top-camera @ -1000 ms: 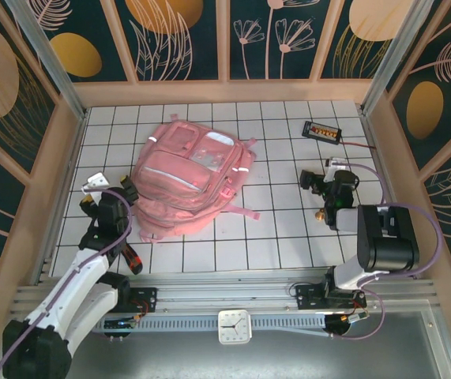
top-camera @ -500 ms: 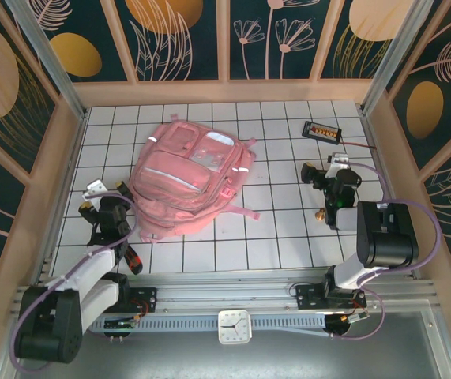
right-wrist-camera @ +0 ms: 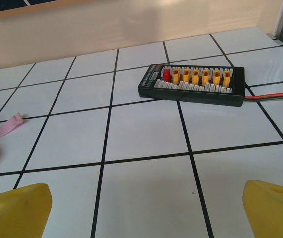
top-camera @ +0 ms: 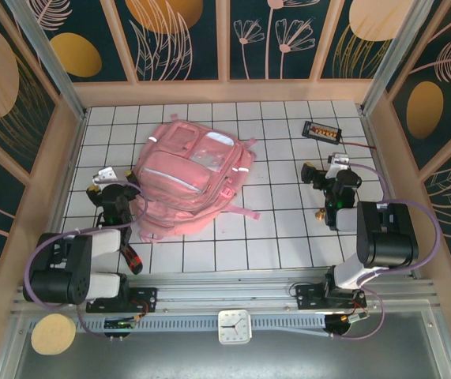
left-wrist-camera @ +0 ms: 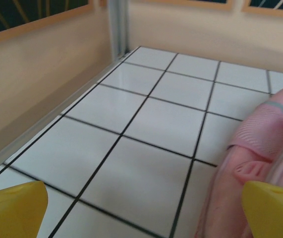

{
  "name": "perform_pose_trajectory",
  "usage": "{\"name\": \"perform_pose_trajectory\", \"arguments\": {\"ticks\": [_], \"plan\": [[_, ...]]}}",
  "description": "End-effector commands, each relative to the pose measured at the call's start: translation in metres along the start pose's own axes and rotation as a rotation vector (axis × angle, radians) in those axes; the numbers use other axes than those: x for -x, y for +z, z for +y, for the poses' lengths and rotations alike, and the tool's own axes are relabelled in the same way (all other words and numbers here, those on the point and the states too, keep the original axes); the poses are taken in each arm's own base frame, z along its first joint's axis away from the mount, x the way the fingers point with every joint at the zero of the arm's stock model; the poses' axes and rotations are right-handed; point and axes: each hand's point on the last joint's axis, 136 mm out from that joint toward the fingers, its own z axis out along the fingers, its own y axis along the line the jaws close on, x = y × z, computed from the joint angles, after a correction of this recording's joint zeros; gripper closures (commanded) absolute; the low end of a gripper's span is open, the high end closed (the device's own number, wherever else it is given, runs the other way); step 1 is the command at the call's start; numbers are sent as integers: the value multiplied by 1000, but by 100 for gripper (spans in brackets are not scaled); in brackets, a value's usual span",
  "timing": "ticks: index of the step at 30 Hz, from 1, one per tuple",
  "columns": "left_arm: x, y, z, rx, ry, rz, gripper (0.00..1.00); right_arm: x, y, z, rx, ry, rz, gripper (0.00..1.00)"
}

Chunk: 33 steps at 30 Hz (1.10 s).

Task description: Pack books, pencil case, and school supplies into a backpack

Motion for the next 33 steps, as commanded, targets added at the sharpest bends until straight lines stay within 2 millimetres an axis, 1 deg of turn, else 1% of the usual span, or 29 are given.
{"name": "perform_pose_trajectory", "arguments": {"ticks": [1,5,8,9,10,12,13,21,33], "plan": [[32,1,-22,-124,11,-117,1,12,-4,2,11,-4,-55,1],[28,-6,-35,-231,55,-154,1,12,-6,4,24,-11,-57,1],[17,-5,-43,-283,79,-152,1,12,-7,6,34,-16,-61,1],[15,-2,-42,-276,74,-153,1,12,-7,7,40,-16,-60,1],[13,1,-37,-247,62,-136,1,12,-7,7,41,-17,-63,1],[16,6,-28,-200,29,-137,1,12,-8,9,49,-19,-65,1],[16,6,-28,-196,29,-135,1,13,-8,9,50,-19,-67,1],[16,5,-27,-195,31,-139,1,14,-16,8,40,-22,-102,1],[16,5,-27,-193,30,-139,1,15,-39,7,26,-25,-202,1]]}}
